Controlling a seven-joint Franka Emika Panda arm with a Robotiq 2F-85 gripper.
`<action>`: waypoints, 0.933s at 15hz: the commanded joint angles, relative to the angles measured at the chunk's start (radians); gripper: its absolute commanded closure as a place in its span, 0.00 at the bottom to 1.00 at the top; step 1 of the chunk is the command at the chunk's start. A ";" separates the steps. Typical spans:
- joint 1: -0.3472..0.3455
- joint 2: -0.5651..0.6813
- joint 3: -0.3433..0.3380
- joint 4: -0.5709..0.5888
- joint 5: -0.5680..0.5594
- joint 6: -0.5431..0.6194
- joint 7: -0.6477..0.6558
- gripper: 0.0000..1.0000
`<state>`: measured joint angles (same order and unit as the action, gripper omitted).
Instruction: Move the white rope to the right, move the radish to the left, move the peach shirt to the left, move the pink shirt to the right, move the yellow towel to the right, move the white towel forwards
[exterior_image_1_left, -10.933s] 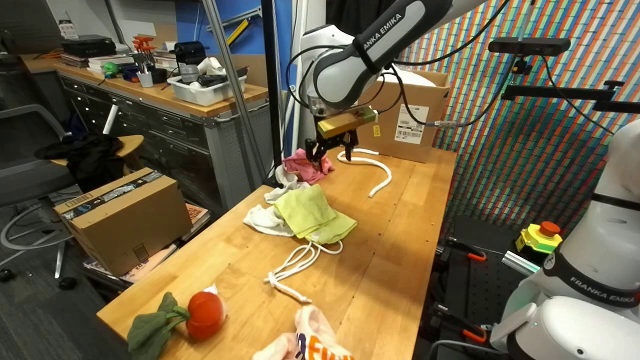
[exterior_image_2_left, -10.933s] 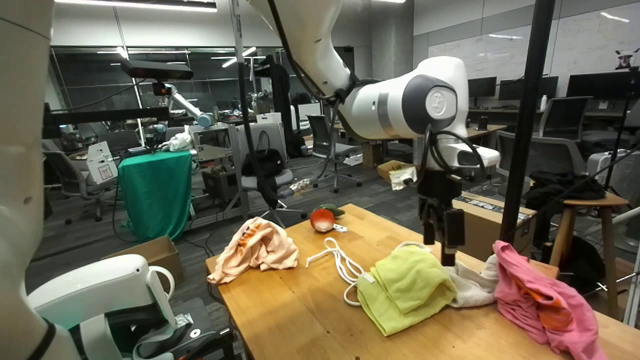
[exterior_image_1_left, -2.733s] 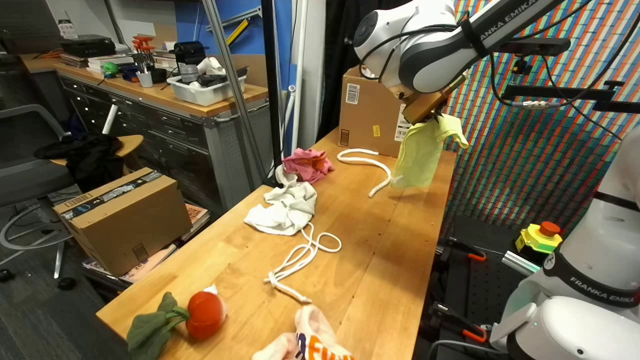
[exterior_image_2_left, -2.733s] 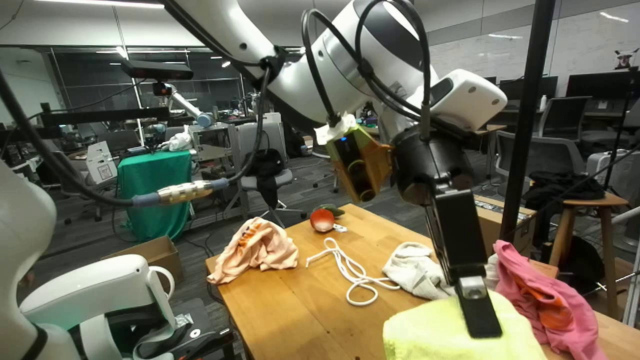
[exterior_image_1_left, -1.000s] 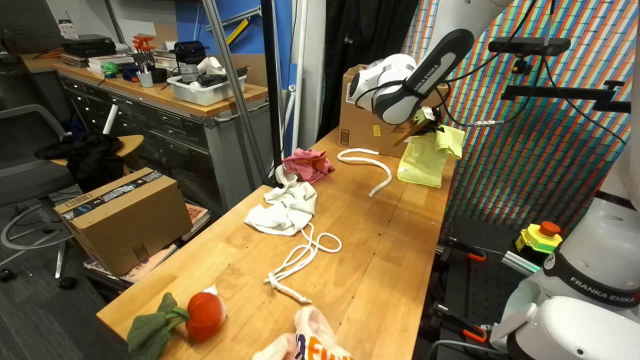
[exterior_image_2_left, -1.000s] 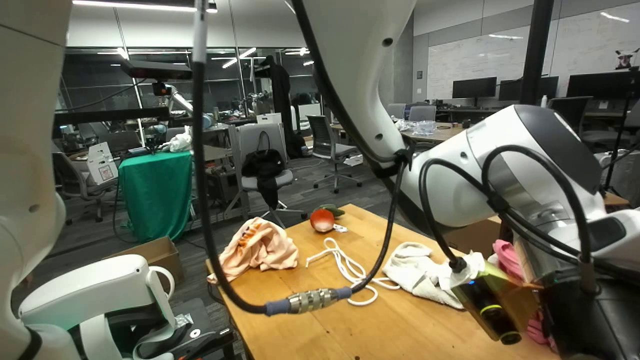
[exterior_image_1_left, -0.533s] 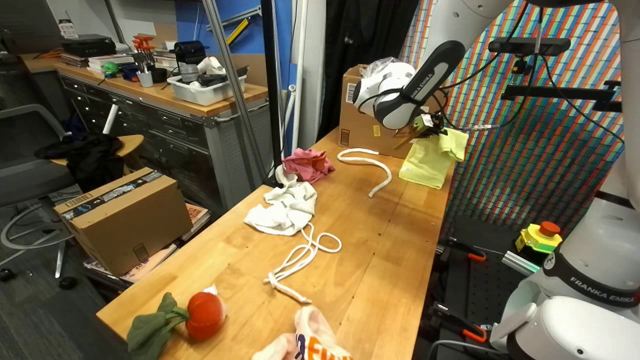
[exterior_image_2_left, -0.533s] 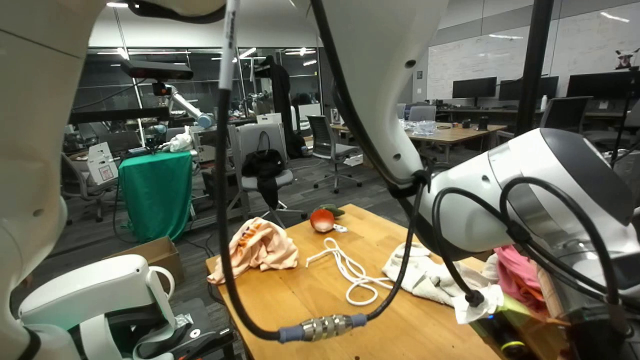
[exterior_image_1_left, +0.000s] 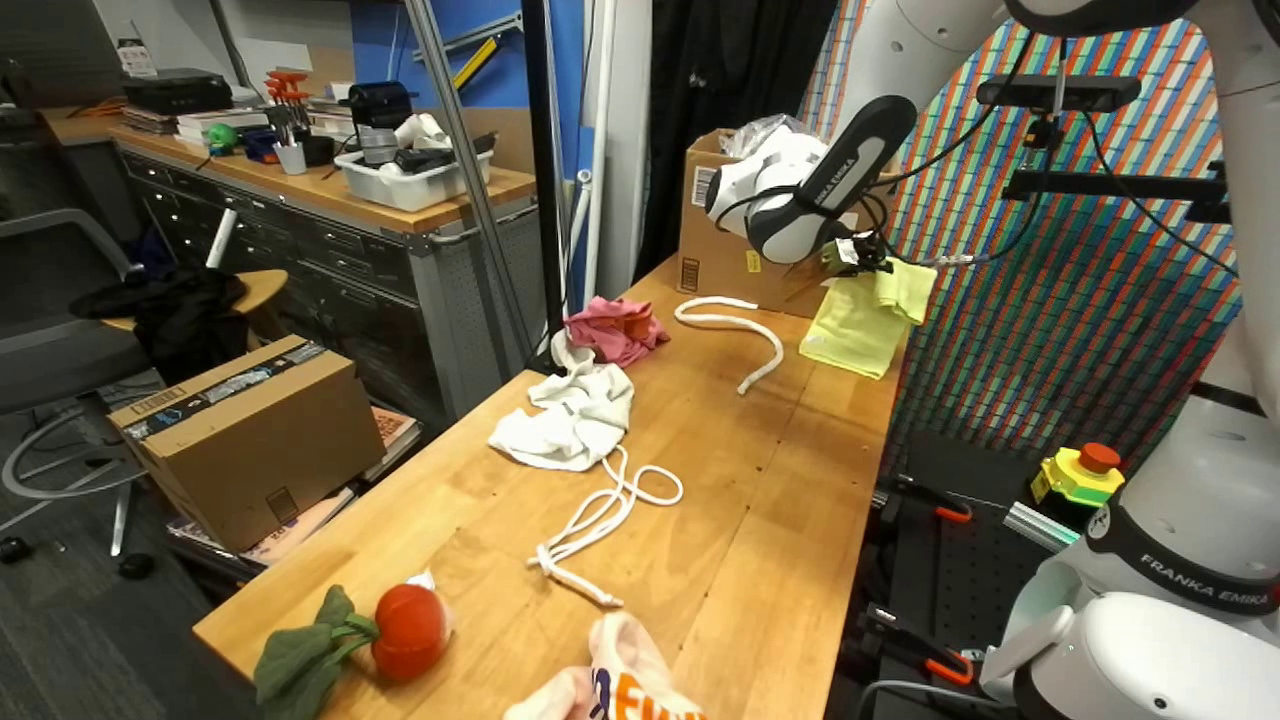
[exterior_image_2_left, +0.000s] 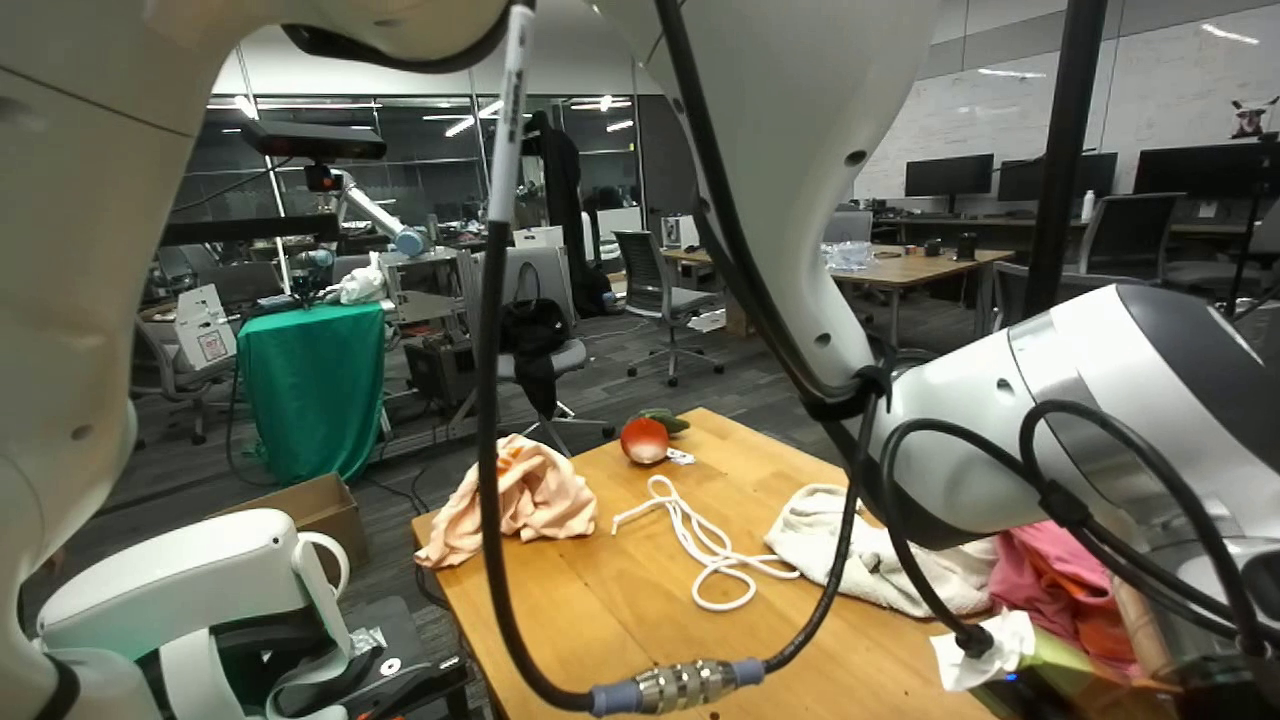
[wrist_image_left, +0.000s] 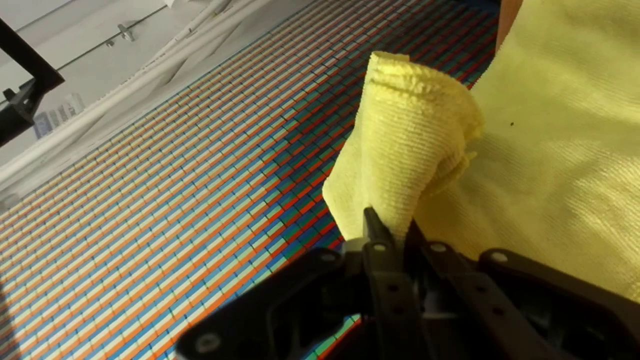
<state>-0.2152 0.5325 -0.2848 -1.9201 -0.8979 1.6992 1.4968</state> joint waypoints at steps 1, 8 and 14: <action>0.001 0.025 -0.004 0.041 -0.028 0.007 0.056 0.96; -0.003 0.025 -0.004 0.036 -0.028 0.062 0.122 0.45; 0.009 -0.009 0.009 -0.007 -0.029 0.118 0.147 0.00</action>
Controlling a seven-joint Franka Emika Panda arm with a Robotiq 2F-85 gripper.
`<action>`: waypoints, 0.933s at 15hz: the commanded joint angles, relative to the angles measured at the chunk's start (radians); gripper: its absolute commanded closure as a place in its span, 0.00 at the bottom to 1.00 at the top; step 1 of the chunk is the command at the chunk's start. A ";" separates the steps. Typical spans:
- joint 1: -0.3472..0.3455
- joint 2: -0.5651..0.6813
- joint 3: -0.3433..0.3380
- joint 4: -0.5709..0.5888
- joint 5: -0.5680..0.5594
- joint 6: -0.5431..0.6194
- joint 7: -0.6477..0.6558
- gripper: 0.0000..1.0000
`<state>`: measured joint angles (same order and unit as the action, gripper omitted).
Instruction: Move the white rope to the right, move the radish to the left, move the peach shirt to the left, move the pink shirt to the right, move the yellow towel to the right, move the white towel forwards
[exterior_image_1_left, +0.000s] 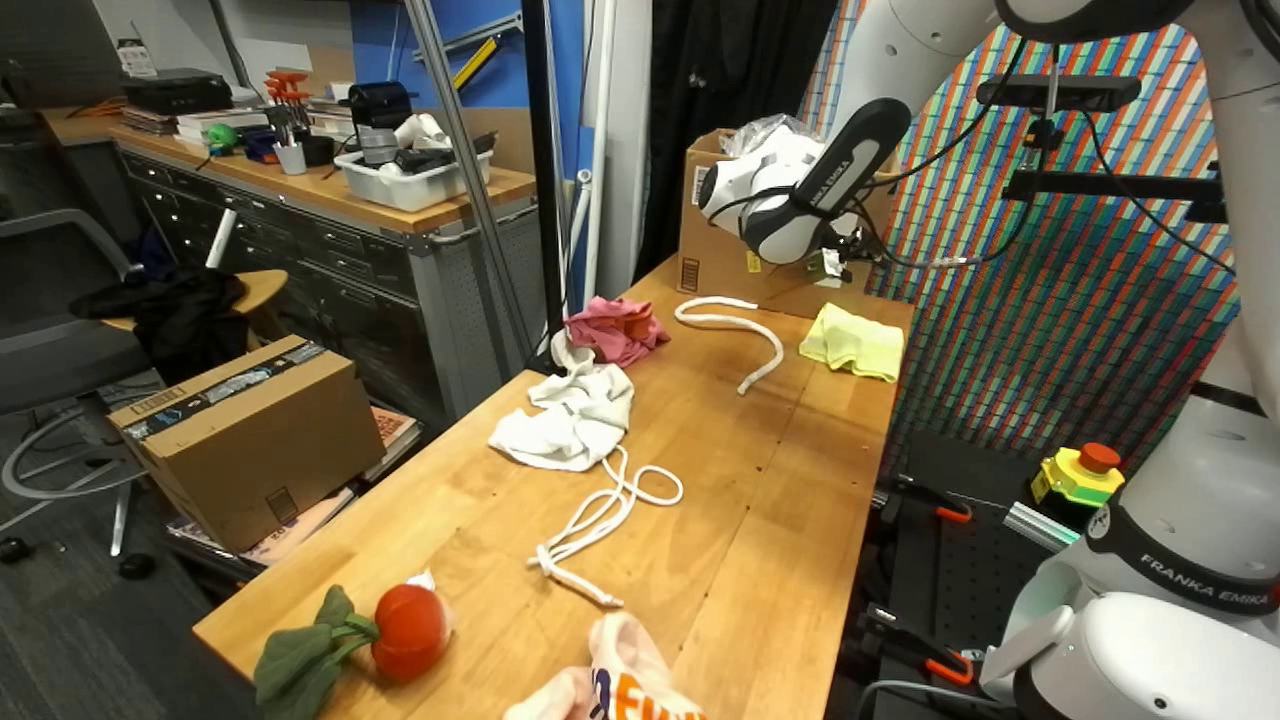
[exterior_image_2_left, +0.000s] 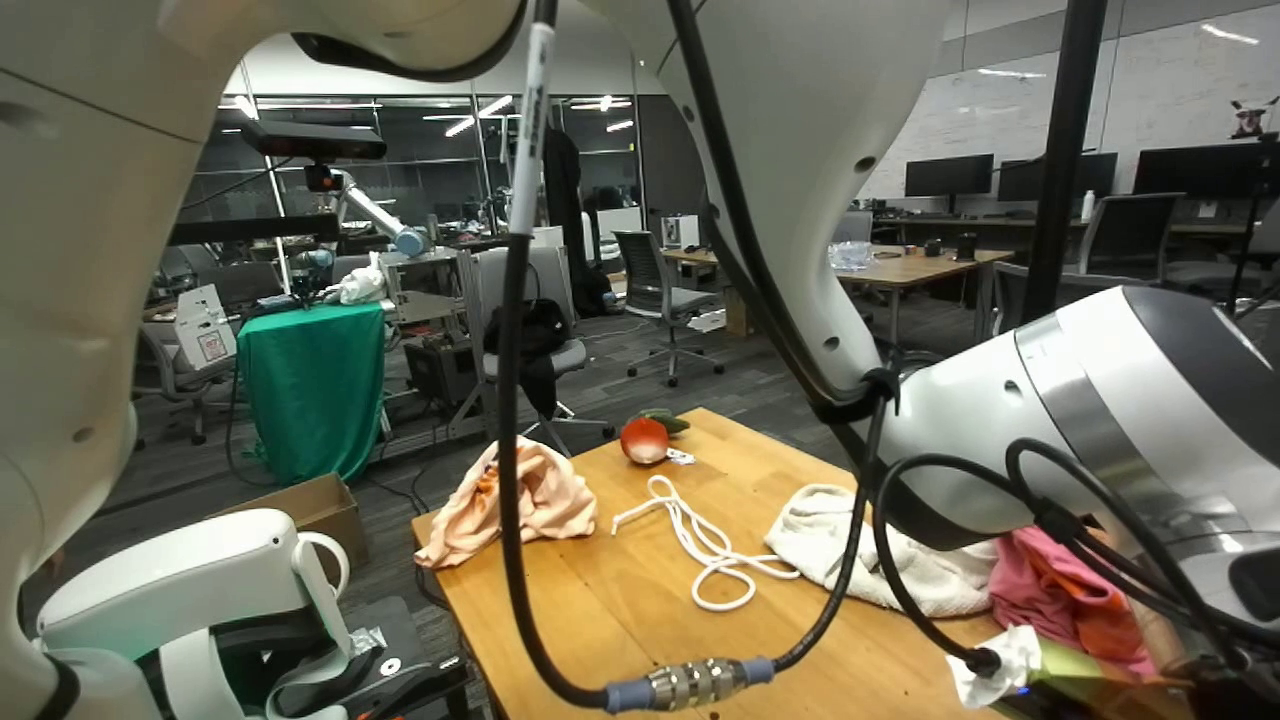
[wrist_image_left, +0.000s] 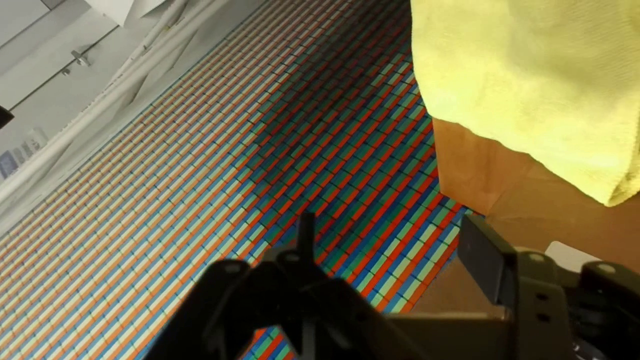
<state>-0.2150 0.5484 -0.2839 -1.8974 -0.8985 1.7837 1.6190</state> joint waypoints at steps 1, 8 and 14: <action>0.013 -0.038 0.017 -0.042 -0.024 0.050 0.017 0.00; 0.096 -0.187 0.143 -0.191 0.008 0.190 -0.093 0.01; 0.182 -0.288 0.242 -0.282 0.044 0.302 -0.211 0.00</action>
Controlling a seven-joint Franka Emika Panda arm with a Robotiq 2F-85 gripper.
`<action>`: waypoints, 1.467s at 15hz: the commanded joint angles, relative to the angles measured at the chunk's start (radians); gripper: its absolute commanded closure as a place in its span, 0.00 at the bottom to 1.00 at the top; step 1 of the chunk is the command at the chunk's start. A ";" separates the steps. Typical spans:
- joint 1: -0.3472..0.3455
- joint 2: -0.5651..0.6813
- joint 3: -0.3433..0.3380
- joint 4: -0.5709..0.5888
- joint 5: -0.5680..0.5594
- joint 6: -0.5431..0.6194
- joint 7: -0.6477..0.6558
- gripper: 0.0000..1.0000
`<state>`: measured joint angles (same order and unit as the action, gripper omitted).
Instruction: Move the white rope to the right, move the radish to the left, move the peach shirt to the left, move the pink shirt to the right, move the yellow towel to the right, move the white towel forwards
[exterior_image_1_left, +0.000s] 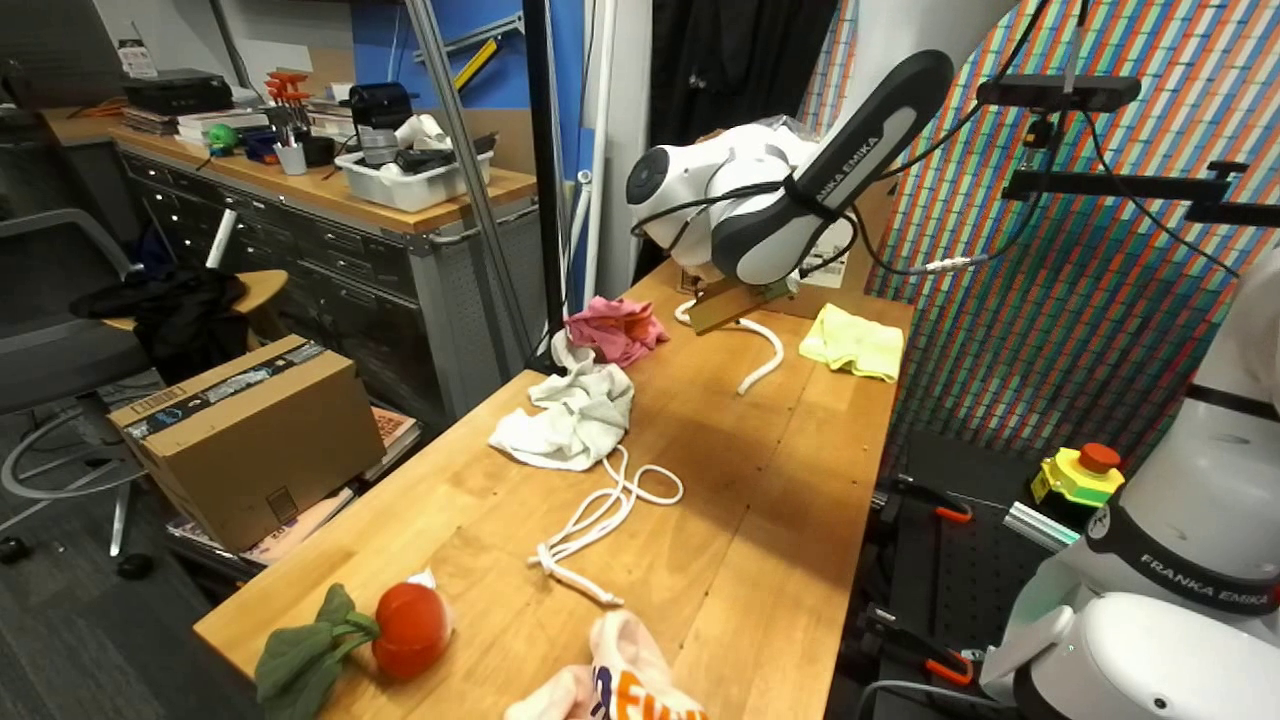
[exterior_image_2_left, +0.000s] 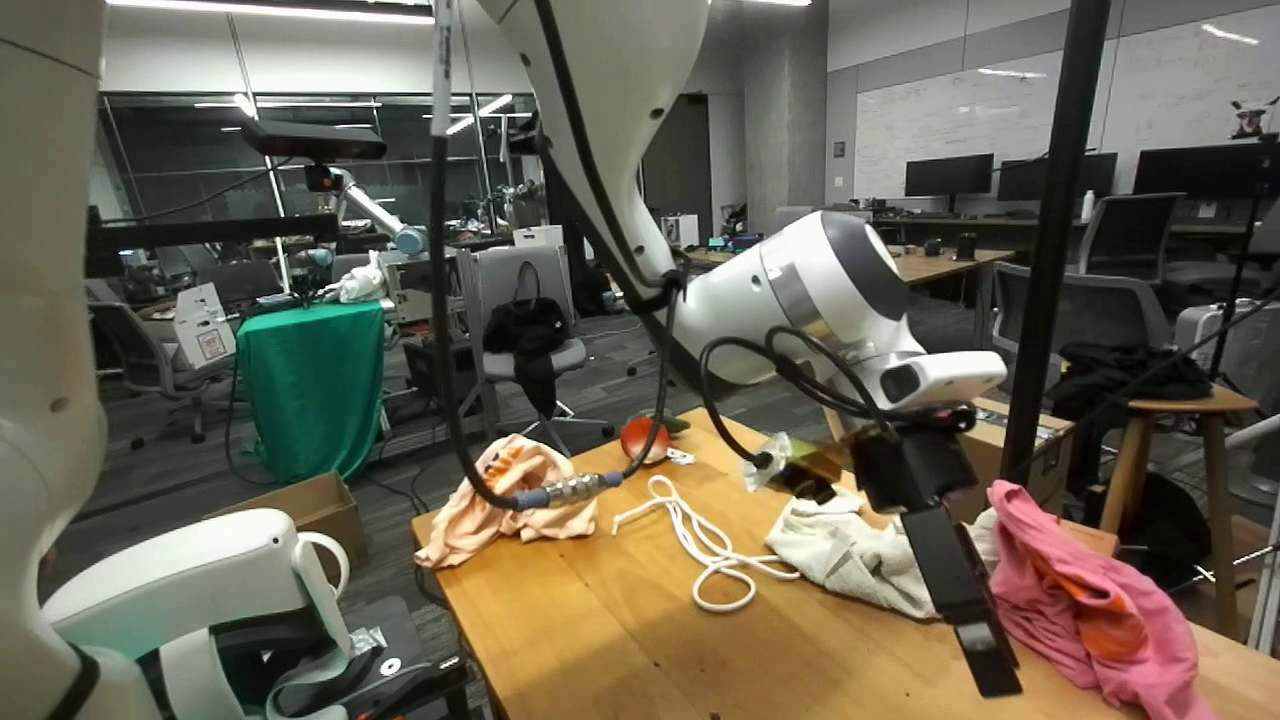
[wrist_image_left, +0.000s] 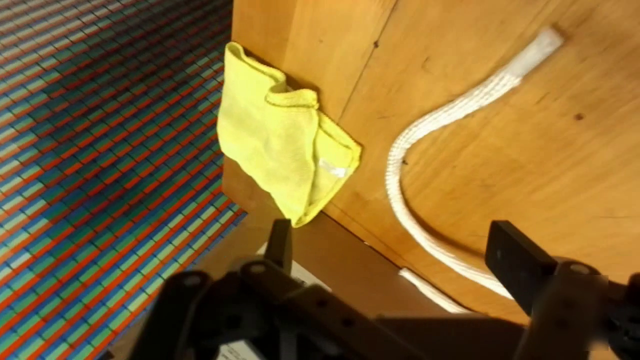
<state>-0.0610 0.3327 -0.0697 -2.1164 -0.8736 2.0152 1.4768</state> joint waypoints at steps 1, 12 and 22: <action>0.039 -0.081 0.041 -0.072 0.027 0.100 -0.092 0.00; 0.103 -0.043 0.117 -0.036 0.387 0.480 -0.500 0.00; 0.149 0.132 0.069 0.142 0.639 0.483 -0.796 0.00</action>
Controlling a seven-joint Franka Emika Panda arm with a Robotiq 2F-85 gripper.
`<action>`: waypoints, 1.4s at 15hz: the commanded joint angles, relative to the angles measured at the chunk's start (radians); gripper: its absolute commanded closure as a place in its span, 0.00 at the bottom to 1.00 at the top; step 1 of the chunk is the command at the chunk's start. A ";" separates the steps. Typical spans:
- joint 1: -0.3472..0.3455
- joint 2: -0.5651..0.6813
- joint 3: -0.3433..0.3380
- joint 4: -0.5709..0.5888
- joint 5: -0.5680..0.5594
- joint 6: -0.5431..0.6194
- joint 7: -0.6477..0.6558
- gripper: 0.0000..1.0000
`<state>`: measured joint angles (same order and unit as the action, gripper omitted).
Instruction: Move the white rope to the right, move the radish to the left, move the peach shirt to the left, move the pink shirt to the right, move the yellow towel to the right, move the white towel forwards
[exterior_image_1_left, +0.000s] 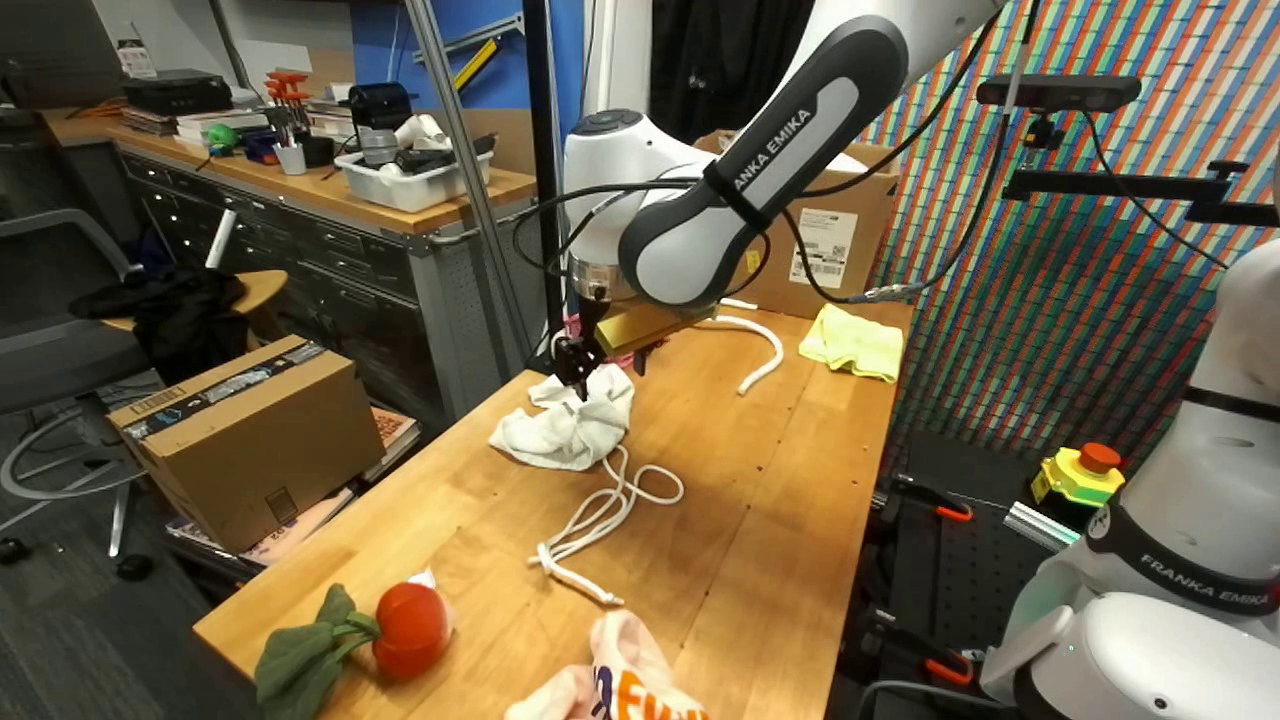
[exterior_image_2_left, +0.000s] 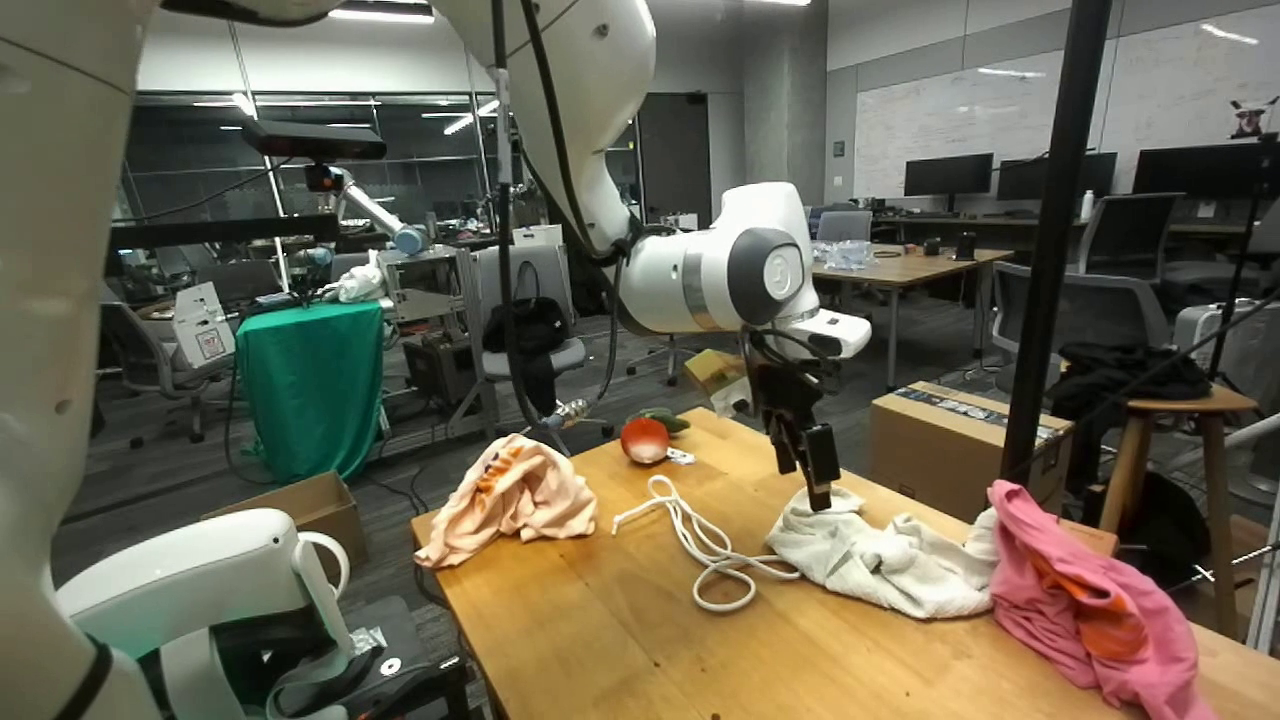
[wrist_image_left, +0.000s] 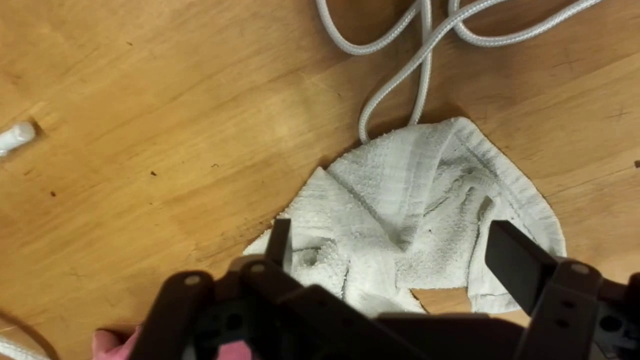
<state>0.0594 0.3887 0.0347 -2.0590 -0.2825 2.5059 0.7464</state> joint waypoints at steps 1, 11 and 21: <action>0.030 0.101 -0.043 0.106 0.058 -0.010 -0.079 0.00; -0.011 0.259 -0.080 0.265 0.241 -0.063 -0.233 0.00; -0.076 0.317 -0.072 0.283 0.439 -0.141 -0.386 0.00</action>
<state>-0.0107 0.6834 -0.0418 -1.8000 0.1258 2.3804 0.3942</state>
